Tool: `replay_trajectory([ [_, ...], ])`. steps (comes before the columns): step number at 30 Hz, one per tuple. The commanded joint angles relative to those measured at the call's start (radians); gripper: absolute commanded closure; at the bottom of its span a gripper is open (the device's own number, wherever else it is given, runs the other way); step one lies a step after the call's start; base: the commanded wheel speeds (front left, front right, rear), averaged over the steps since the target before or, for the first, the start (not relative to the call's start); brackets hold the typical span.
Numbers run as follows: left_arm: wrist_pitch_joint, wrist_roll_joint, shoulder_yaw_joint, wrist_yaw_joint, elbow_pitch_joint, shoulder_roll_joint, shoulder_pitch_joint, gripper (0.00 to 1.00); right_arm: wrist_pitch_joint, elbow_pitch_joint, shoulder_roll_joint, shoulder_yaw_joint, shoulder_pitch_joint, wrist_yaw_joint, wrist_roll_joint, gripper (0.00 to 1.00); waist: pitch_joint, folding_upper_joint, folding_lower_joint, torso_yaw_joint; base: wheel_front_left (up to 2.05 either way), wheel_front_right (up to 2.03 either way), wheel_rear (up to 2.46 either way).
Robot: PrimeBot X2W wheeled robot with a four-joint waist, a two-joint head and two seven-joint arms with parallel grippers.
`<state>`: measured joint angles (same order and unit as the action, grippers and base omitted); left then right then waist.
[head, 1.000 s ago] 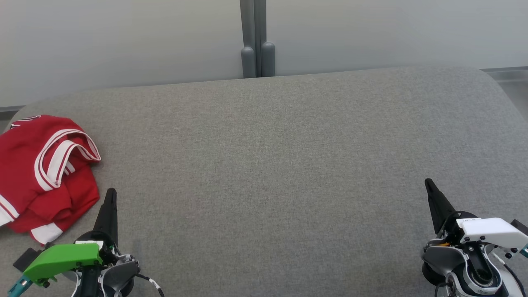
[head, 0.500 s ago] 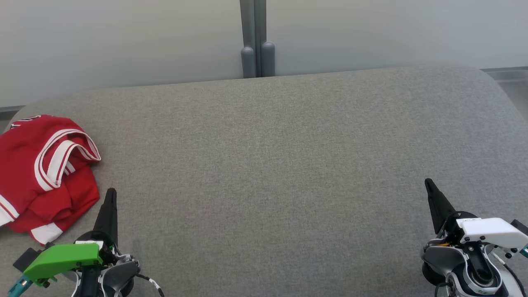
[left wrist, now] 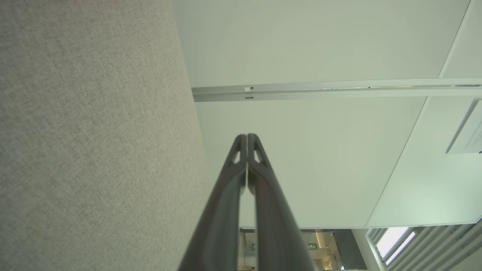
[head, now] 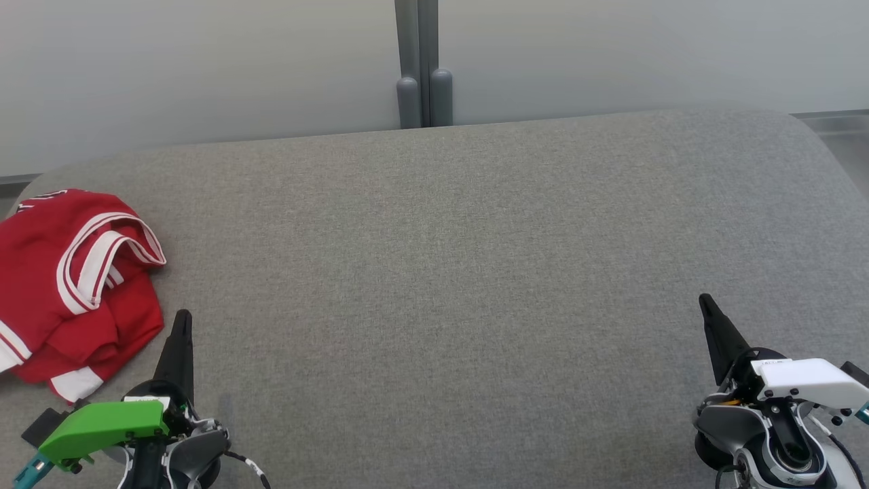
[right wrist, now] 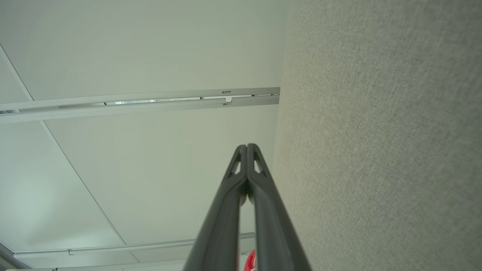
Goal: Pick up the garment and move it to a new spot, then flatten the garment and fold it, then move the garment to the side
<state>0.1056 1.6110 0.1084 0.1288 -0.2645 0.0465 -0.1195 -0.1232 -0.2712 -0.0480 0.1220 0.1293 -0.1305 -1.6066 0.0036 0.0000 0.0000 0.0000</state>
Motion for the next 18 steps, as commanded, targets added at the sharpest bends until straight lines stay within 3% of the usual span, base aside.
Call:
replay_trajectory([
  [1,0.004,0.001,0.003,0.004,0.003,0.007,-0.016,1.0,-0.003,0.003,-0.004,0.003,0.009,0.0,-0.005,1.0,0.0,0.0,0.0,0.0,0.0,0.0,0.0],
  [18,0.004,0.001,0.003,0.004,0.003,0.007,-0.016,1.0,-0.003,0.003,-0.004,0.002,0.009,0.0,-0.005,1.0,0.0,0.0,0.0,0.0,0.0,0.0,0.0],
])
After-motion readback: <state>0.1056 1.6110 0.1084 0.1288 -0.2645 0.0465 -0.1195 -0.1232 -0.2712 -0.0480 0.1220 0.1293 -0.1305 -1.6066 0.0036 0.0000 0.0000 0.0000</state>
